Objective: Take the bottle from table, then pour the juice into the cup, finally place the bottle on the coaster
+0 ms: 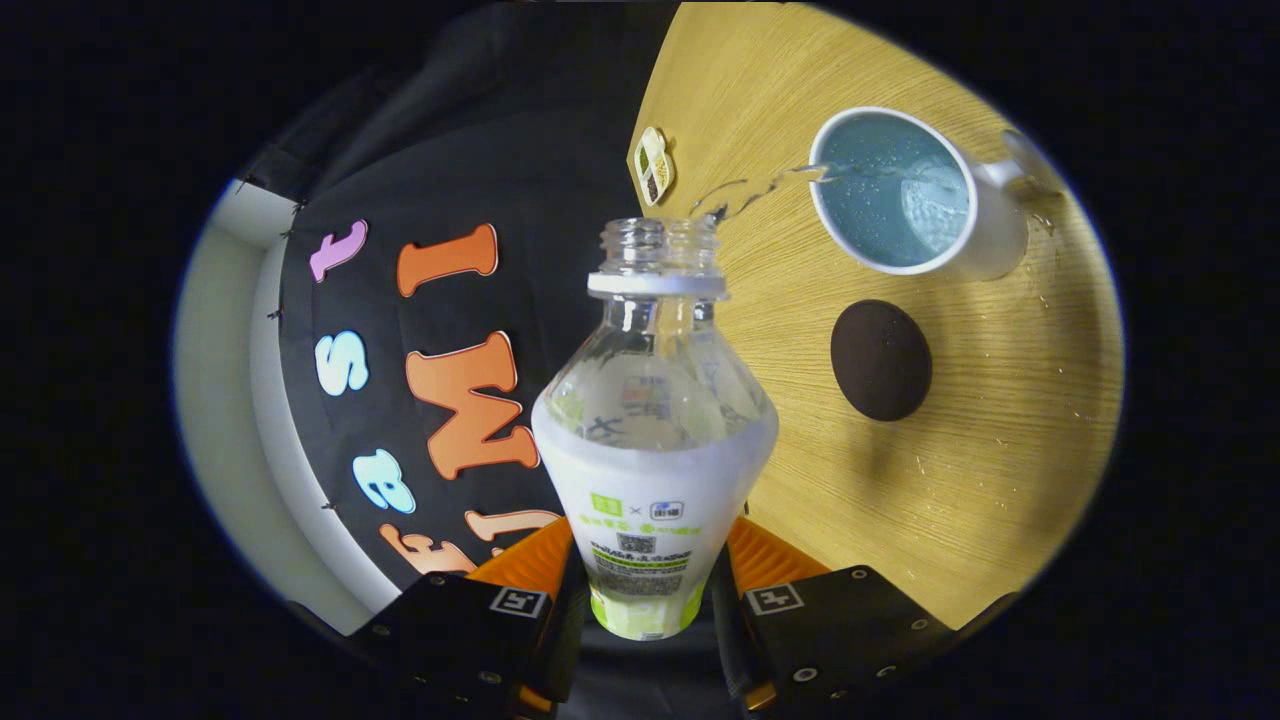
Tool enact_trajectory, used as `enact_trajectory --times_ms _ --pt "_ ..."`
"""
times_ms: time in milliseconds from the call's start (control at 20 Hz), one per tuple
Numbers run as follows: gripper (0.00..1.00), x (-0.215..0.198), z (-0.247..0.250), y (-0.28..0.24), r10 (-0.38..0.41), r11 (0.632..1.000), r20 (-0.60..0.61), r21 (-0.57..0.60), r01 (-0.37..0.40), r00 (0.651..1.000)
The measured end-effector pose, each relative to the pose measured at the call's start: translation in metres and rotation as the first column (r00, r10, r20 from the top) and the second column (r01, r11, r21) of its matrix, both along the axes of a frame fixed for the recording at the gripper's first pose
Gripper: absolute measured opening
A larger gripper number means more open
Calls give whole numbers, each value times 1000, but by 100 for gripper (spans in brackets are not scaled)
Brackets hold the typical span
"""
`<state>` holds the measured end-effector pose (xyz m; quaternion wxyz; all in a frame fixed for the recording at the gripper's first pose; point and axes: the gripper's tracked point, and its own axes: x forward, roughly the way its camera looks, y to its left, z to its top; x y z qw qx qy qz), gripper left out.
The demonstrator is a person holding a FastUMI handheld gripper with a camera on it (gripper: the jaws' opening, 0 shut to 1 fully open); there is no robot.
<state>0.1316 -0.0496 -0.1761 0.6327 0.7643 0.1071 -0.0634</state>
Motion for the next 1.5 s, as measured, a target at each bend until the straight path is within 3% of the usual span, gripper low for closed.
enact_trajectory --times_ms 1500 --pt "58 -3 16 -11 -14 994 -23 111 16 1000"
